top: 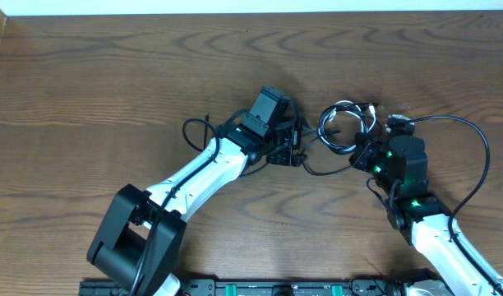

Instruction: Untangle cables

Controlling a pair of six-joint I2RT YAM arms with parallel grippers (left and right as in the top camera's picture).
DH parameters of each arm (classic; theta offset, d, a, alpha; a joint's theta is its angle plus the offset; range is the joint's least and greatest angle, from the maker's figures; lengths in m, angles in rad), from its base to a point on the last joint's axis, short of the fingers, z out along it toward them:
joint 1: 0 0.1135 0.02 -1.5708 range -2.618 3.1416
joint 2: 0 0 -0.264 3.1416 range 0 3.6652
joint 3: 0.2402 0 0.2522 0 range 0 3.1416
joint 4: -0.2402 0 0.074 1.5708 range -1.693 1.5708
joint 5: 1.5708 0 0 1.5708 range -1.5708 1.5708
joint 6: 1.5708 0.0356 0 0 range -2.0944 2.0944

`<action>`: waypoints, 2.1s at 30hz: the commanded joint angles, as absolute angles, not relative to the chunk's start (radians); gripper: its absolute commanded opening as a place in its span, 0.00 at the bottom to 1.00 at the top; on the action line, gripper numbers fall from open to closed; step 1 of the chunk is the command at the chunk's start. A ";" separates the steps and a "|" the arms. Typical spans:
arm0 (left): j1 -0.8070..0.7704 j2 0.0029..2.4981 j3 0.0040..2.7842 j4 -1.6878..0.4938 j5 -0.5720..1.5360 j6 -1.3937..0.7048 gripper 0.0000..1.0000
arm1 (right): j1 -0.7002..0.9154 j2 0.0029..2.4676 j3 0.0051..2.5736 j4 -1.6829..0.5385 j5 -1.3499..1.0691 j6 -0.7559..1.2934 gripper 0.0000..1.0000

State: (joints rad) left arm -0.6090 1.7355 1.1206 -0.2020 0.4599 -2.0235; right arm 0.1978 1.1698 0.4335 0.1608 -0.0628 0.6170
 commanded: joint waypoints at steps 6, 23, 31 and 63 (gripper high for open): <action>-0.641 1.711 1.130 -0.202 0.365 -2.088 0.59 | 0.205 1.165 0.437 0.168 -0.051 0.612 0.01; -0.690 1.724 1.130 -0.178 0.233 -2.088 0.35 | 0.205 1.165 0.437 0.164 -0.059 0.612 0.01; -0.693 1.755 1.130 -0.177 0.189 -2.088 0.08 | 0.205 1.165 0.437 0.160 -0.067 0.612 0.01; -0.097 1.236 1.130 -0.214 0.556 -0.912 0.07 | 0.142 1.165 0.437 -0.023 0.244 0.612 0.01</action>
State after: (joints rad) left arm -0.1780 1.3056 1.1206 -0.1398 0.6437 -1.0534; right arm 0.1852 1.1683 0.4335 0.0017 0.1356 0.6167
